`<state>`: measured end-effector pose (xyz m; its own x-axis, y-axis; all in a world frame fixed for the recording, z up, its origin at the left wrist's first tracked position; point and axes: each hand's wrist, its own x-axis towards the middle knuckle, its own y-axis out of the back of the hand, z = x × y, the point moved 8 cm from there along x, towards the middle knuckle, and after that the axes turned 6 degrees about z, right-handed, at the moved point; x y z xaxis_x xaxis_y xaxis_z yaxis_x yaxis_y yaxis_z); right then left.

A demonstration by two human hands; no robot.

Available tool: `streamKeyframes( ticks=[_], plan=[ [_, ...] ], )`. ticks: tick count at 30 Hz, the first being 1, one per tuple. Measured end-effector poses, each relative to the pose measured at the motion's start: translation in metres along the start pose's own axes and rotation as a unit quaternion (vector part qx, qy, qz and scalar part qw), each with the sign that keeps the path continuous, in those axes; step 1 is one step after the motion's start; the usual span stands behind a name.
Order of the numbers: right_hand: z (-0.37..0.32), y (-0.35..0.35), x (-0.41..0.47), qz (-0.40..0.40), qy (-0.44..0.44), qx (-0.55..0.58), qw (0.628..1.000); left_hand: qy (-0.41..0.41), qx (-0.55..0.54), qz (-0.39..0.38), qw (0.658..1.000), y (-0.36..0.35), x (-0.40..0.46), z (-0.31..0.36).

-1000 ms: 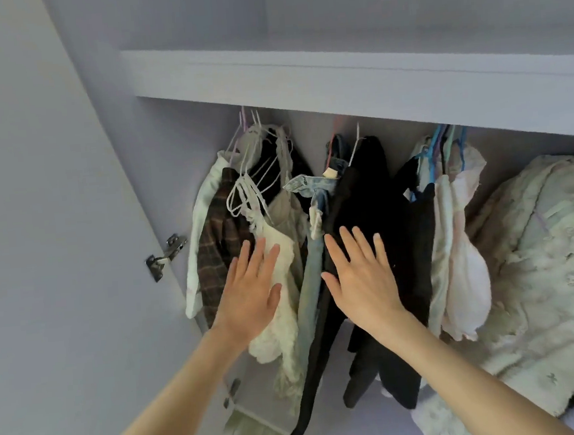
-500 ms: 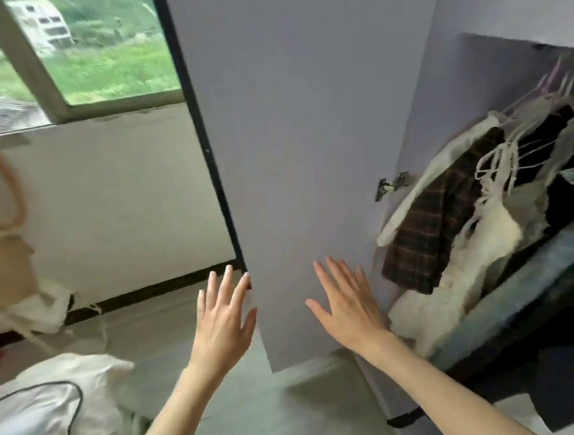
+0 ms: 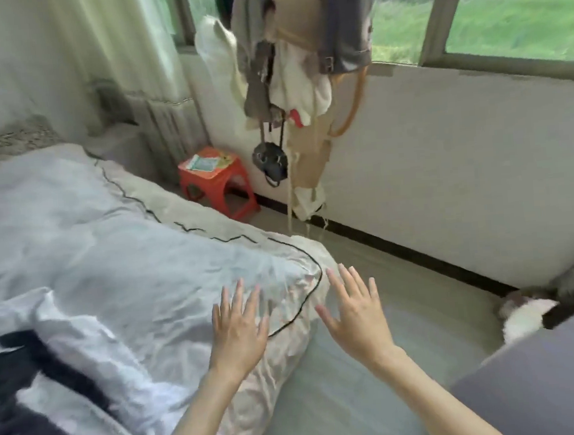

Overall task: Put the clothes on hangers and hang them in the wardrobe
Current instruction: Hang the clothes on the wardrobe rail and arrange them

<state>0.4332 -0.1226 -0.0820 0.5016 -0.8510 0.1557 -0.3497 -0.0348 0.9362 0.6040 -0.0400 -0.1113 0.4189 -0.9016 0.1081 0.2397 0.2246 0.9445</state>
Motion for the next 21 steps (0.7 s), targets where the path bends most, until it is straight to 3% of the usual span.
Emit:
streamKeyframes(
  ticks=[7,12,21],
  plan=[
    [-0.152,-0.087,0.025,-0.087,0.174,0.041,0.980,0.199,0.008,-0.005,0.980,0.016,-0.073,-0.145],
    [-0.254,-0.124,0.043,-0.138,0.294,0.068,0.943,0.314,-0.011,0.056,0.948,0.048,-0.113,-0.211],
    [-0.364,-0.208,0.018,-0.258,0.481,0.056,0.836,0.499,-0.037,0.046,0.865,0.025,-0.166,-0.281]
  ],
)
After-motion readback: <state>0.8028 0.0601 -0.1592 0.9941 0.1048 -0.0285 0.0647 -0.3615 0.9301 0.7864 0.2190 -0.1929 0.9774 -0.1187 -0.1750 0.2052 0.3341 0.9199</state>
